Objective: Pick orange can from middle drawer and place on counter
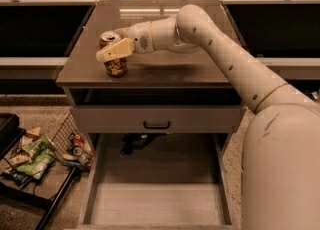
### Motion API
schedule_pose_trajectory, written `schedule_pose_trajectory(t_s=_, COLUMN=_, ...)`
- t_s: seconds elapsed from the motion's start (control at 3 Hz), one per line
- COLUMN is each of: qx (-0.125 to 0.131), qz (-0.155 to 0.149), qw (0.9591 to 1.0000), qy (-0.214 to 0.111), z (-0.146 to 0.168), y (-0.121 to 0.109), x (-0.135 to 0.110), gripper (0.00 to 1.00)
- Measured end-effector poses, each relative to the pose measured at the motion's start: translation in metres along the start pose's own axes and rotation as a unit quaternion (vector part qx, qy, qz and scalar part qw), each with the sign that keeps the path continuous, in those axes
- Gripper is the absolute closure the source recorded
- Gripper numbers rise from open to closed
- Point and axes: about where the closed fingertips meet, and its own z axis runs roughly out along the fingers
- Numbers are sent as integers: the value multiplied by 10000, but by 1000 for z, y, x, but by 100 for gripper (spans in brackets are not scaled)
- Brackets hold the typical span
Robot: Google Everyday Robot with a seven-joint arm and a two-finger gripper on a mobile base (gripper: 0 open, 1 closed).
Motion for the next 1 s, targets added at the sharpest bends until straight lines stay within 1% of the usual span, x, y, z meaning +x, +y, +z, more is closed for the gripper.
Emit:
schedule_pose_trajectory(t_s=0.33, qx=-15, qz=-18, qw=10000, qy=41, z=2, y=-1, x=-4, gripper=0)
schedule_pose_trajectory(t_s=0.67, qx=430, qz=-36, qw=9983, qy=385, z=-25, y=-28, x=-28, gripper=0)
schedule_pose_trajectory(t_s=1.0, qx=1222, qz=-179, qw=9893, qy=770, z=-97, y=-51, x=-60, gripper=0)
